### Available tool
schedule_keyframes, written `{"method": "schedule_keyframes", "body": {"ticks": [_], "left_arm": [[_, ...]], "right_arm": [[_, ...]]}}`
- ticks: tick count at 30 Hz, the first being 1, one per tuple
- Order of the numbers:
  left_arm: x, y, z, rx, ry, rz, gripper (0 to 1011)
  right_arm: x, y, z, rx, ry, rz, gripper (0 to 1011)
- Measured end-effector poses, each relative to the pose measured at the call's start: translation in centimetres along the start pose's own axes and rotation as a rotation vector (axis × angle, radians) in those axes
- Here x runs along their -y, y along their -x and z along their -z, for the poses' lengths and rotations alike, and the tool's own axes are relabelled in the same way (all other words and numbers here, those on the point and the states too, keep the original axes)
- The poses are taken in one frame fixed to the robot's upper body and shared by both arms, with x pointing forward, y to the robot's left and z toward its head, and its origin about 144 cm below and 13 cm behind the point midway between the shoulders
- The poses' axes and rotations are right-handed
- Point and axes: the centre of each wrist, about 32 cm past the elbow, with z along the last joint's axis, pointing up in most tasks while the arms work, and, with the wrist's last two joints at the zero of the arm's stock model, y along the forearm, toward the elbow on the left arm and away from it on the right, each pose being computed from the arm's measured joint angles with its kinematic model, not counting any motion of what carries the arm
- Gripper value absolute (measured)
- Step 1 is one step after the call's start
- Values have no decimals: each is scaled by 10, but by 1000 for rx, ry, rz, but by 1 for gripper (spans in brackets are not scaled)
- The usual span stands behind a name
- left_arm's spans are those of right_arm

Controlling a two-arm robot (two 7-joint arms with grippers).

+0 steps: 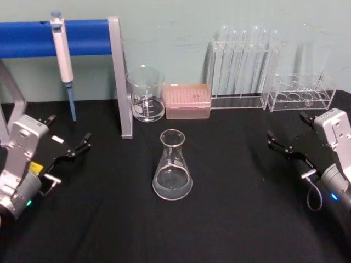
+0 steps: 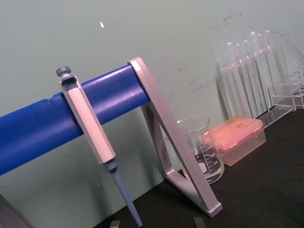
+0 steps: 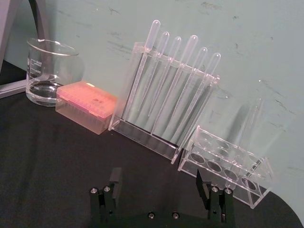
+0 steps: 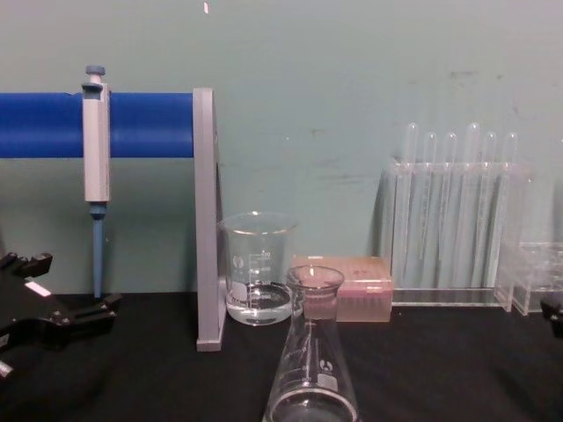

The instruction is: Grasp the erlenmeyer flask with one hand, shake it three times, then place it back.

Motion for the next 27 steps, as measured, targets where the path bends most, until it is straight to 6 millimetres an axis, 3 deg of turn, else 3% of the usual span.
{"method": "schedule_keyframes", "body": {"ticks": [12,27], "left_arm": [[0,0,0,0,0,0,1001],[0,0,0,0,0,0,1001]], "right_arm": [[4,-4,-1,-55,-15,-95,1000],[3,-4,-18,-179,-66,-403,1000]]}}
